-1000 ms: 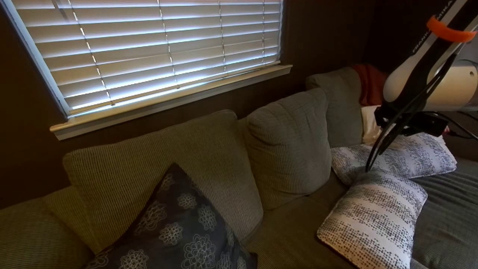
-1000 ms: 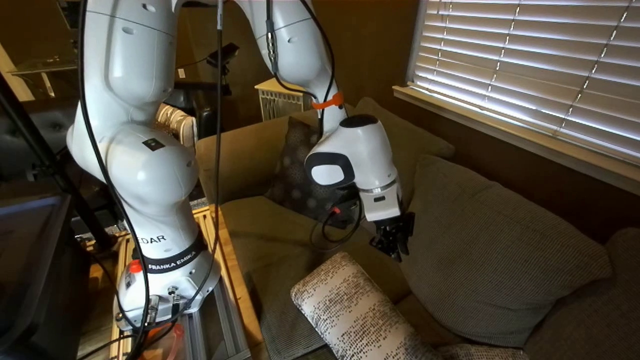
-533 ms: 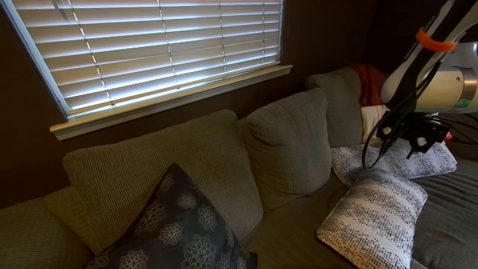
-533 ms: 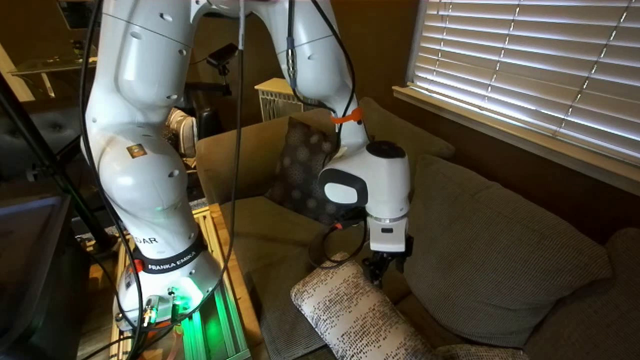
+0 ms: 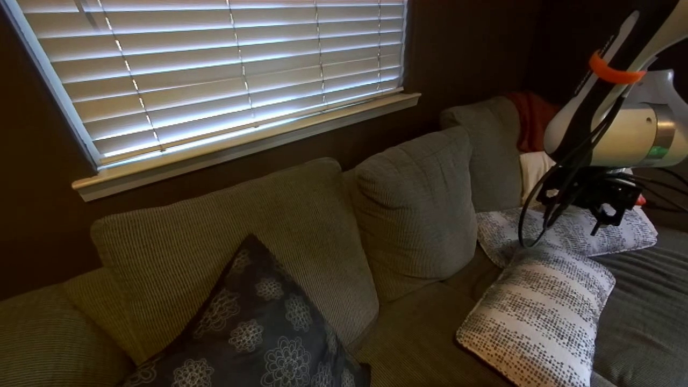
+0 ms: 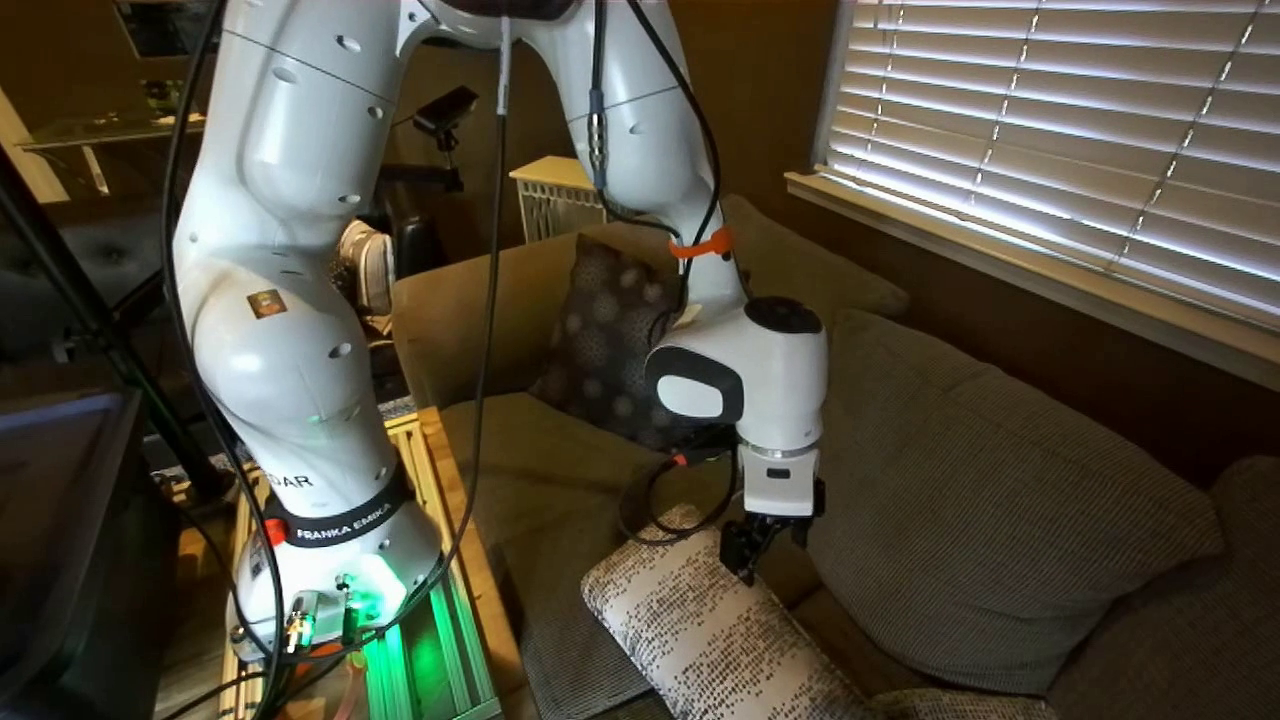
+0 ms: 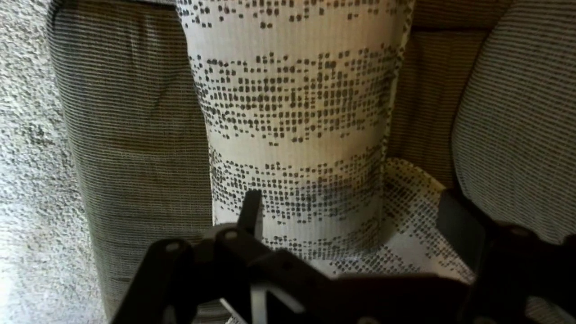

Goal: Put the left white pillow on the right white pillow

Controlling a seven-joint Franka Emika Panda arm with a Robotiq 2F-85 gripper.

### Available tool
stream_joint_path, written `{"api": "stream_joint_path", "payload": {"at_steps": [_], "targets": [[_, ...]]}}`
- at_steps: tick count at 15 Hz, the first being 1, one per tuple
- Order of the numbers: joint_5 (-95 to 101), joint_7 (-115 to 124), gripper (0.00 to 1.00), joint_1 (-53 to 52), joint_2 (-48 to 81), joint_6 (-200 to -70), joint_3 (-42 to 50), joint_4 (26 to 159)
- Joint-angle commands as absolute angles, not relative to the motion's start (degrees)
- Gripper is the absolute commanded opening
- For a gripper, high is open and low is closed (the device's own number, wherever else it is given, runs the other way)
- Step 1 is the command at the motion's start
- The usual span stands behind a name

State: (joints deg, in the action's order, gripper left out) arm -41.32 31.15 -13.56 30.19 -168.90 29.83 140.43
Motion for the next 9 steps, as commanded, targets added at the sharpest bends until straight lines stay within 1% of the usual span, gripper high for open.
{"api": "stream_joint_path", "payload": {"at_steps": [1,3,5,7,9], "targets": [[-38.4,28.9,1.0,-0.1,33.3,-164.0,19.6,132.8],[-37.7,27.4,1.0,5.9,36.7,-159.5,15.5,128.3],[-36.7,26.0,1.0,10.5,40.8,-154.4,13.4,123.6],[-35.3,24.8,1.0,14.0,44.9,-149.4,12.2,119.4],[-32.7,25.9,1.0,14.9,49.9,-145.6,13.1,115.6]]}}
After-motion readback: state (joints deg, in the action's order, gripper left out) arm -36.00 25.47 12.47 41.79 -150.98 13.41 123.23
